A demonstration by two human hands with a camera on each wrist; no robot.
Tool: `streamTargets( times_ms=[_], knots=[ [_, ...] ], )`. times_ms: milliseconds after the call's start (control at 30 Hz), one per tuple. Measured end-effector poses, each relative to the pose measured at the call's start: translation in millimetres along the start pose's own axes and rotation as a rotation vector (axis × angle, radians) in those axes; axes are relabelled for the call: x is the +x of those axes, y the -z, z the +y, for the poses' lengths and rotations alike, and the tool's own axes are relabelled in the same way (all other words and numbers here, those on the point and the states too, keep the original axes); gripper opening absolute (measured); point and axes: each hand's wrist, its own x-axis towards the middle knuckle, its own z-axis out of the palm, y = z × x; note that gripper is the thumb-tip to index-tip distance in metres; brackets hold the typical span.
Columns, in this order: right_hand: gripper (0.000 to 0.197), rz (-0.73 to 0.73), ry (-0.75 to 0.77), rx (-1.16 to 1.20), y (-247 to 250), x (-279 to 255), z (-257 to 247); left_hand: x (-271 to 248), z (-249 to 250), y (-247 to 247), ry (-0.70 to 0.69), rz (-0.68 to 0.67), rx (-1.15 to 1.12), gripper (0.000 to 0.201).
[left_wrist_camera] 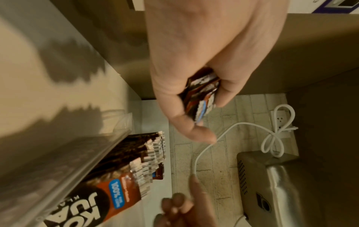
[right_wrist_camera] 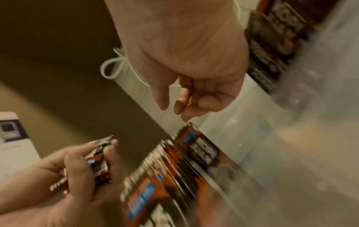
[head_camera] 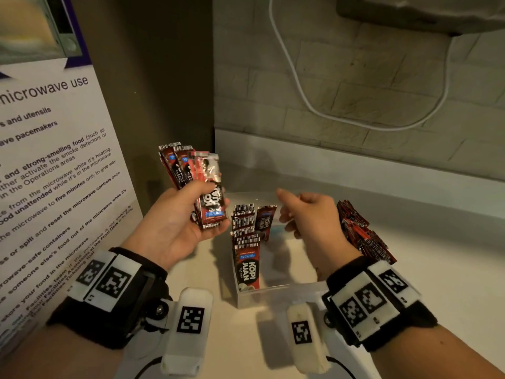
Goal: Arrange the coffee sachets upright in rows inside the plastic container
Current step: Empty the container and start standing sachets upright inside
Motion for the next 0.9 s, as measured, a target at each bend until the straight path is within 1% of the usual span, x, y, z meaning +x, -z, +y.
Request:
streamTargets(
  times_ms=[33, 100, 133, 200, 233, 267, 367, 467, 567, 667, 767, 833, 900],
  knots=[
    [0.031, -0.035, 0.038, 0.035, 2, -4, -10, -1, 0, -2, -0.008, -0.020, 0.007, 0.011],
    [0.027, -0.161, 0.084, 0.062, 2, -12, -27, -4, 1, -9, -0.005, -0.075, 0.016, 0.012],
    [0.026, -0.234, 0.089, 0.055, 1, -17, -33, -5, 0, -12, 0.000, -0.101, 0.019, 0.015],
    [0.030, -0.359, 0.081, 0.010, -4, -24, -36, -7, -2, -19, -0.016, -0.128, 0.043, 0.023],
    [0.031, -0.399, 0.086, -0.009, -7, -26, -35, -8, -4, -21, -0.036, -0.133, 0.060, 0.026],
    [0.030, -0.408, 0.102, -0.016, -10, -28, -33, -8, -6, -24, -0.053, -0.134, 0.072, 0.030],
    [0.017, -0.303, 0.119, 0.069, -13, -26, -26, -8, -10, -27, -0.081, -0.121, 0.095, 0.033],
    [0.025, -0.225, 0.124, 0.211, -3, -19, -27, -6, -7, -25, -0.094, -0.096, 0.090, 0.027],
    [0.024, -0.151, 0.199, 0.216, 14, -15, -27, -5, 0, -21, -0.151, -0.098, 0.087, 0.024],
    [0.019, -0.075, 0.278, 0.216, 29, -11, -25, -7, 4, -23, -0.214, -0.140, 0.133, 0.021],
    [0.017, -0.103, 0.270, 0.225, 32, -11, -28, -10, 2, -30, -0.231, -0.190, 0.213, 0.023],
    [0.018, -0.175, 0.286, 0.220, 28, -16, -32, -13, -5, -38, -0.209, -0.222, 0.254, 0.026],
    [0.018, -0.234, 0.305, 0.232, 22, -22, -35, -14, -12, -44, -0.187, -0.221, 0.263, 0.025]
  ],
)
